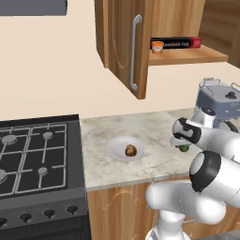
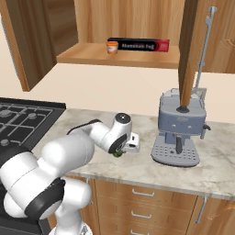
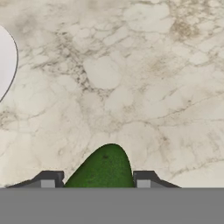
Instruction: Pick the avocado and bread from the counter and place them on the plate. Then pick the jam from the cabinet and place it next to the plate. Lastly close the cabinet door.
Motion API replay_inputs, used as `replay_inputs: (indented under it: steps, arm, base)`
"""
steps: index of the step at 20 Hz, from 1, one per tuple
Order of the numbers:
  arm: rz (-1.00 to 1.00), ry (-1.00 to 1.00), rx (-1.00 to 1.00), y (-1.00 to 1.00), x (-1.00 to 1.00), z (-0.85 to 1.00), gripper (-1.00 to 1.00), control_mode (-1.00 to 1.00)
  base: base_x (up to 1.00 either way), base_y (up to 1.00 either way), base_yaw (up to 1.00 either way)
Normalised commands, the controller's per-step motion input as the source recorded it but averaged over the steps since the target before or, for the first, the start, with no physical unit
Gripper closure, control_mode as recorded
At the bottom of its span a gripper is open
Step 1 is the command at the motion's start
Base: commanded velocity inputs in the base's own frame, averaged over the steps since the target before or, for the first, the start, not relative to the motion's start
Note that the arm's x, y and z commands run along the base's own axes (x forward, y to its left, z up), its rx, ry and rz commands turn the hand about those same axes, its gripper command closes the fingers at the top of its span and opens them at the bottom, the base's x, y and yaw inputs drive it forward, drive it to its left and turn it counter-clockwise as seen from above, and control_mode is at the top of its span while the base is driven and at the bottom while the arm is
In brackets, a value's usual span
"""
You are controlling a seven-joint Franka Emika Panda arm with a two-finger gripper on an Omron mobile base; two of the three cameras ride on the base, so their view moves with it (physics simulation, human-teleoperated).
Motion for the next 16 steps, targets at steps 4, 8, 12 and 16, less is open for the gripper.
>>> replay_inputs:
  steps: [4,8,12,16]
  arm:
    - [0.05,0.00,0.00,0.62,0.14,0.14,1.00,-1.00]
    - [0.02,0.00,0.00,0.52,0.21,0.21,1.00,-1.00]
    - [0.00,0.00,0.00,0.43,0.33,0.18,1.00,-1.00]
    - [0.01,0.00,0.00,0.44,0.33,0.06,1.00,-1.00]
  base:
    - [0.00,0.00,0.00]
    - [0.00,0.00,0.00]
    - [0.00,0.00,0.00]
    - [0.00,0.00,0.00]
